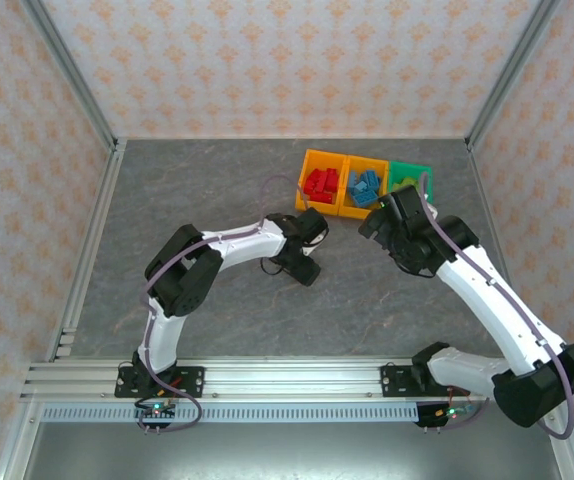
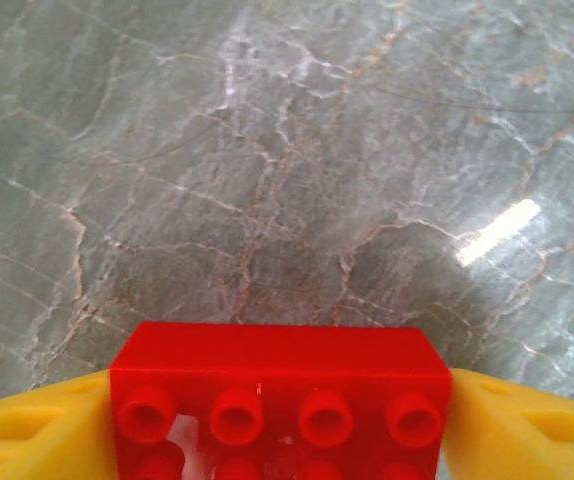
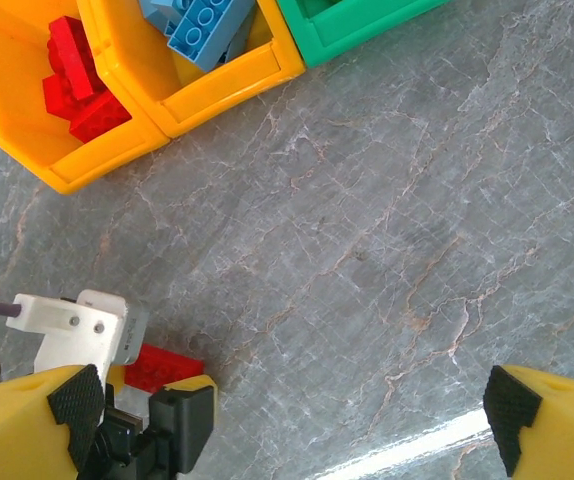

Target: Sort the legos into containers by color

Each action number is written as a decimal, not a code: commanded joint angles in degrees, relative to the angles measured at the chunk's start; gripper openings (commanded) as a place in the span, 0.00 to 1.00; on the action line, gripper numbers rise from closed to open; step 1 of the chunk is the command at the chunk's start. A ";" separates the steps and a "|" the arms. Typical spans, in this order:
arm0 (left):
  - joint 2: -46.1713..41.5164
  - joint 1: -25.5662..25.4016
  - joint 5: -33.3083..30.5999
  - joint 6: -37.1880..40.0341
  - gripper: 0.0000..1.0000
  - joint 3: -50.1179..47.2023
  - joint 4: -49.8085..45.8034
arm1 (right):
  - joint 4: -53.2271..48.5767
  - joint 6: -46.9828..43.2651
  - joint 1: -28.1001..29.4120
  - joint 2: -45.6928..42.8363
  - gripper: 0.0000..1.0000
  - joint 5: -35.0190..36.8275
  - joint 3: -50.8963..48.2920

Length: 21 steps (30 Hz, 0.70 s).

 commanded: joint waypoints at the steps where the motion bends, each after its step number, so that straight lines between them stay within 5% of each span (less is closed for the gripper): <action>1: 0.47 -0.24 -1.84 -0.08 0.66 -1.40 0.44 | -1.11 0.67 0.05 0.59 0.99 0.53 0.72; 13: -7.30 3.19 -3.52 -1.72 0.55 8.59 0.37 | 5.22 1.53 5.32 -3.91 0.97 -18.01 -5.90; 21: 5.19 7.70 -4.92 -6.30 0.55 30.42 -0.73 | 13.59 8.53 5.37 -6.06 0.98 -14.36 -7.56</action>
